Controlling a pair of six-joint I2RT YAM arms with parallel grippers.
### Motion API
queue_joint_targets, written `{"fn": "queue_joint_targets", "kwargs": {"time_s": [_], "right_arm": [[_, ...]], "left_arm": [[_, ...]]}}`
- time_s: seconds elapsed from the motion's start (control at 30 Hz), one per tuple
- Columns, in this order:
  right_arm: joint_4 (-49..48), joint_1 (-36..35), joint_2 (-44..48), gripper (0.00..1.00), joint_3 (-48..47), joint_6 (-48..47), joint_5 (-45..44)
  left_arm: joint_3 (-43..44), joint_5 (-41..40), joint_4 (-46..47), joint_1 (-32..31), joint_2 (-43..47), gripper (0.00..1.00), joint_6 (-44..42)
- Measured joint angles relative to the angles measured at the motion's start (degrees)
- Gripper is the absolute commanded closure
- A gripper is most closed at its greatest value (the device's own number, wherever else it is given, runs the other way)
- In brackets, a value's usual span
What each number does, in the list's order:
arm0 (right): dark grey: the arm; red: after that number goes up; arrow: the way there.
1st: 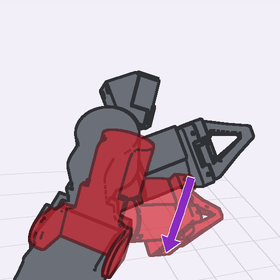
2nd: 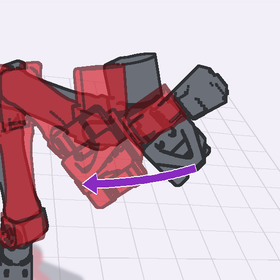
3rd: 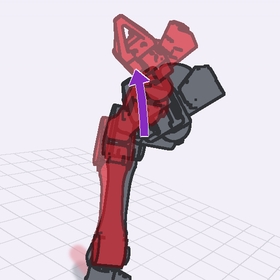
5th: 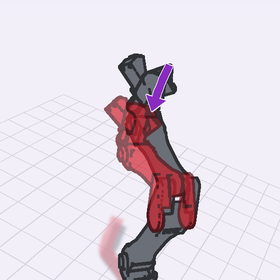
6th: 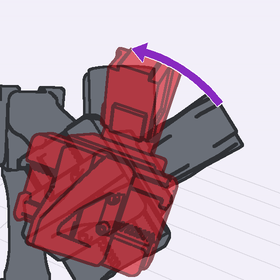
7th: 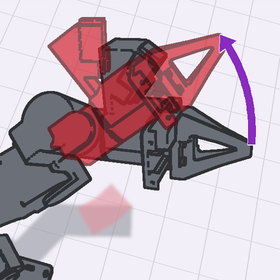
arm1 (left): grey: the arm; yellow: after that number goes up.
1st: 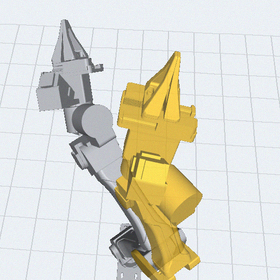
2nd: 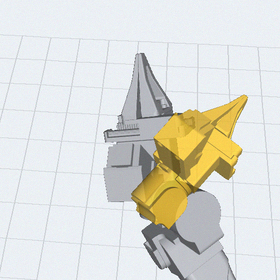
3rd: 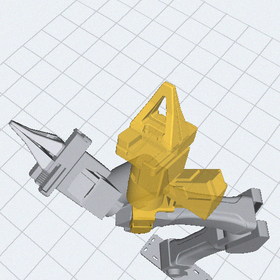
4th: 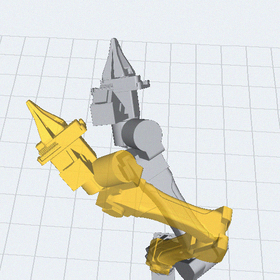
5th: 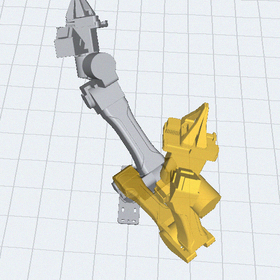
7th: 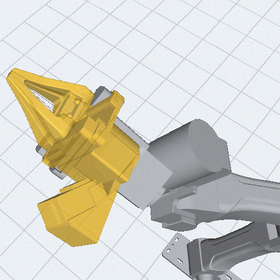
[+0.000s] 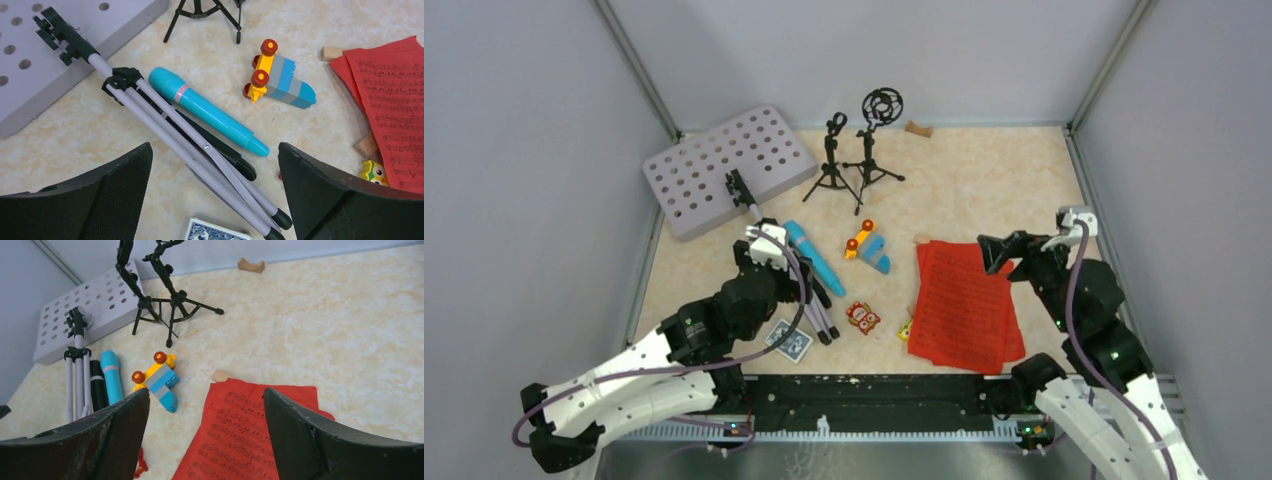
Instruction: Pack up the instrument practice props
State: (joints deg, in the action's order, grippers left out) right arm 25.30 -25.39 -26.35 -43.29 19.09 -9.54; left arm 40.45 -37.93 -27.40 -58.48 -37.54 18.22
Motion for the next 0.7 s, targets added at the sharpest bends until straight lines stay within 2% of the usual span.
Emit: {"fn": "queue_joint_targets", "kwargs": {"time_s": [0.13, 0.3, 0.57, 0.7], "right_arm": [[-0.26, 0.00, 7.21, 0.18, 4.48, -2.08, -0.50], [1.14, 0.00, 10.03, 0.19, 6.56, -4.96, -0.52], [0.81, 0.00, 12.76, 0.21, 9.25, -9.22, 4.13], [1.05, 0.00, 13.03, 0.22, 10.03, -10.12, 6.08]], "left_arm": [[-0.04, -0.98, 0.74, -0.02, 1.46, 0.01, -2.51], [0.42, -1.68, -1.38, -0.02, 3.76, 0.01, -4.61], [0.15, -4.28, -2.29, -0.02, 14.53, 0.01, -6.93], [-0.02, -4.90, -2.25, -0.02, 15.04, 0.01, -7.41]]}}
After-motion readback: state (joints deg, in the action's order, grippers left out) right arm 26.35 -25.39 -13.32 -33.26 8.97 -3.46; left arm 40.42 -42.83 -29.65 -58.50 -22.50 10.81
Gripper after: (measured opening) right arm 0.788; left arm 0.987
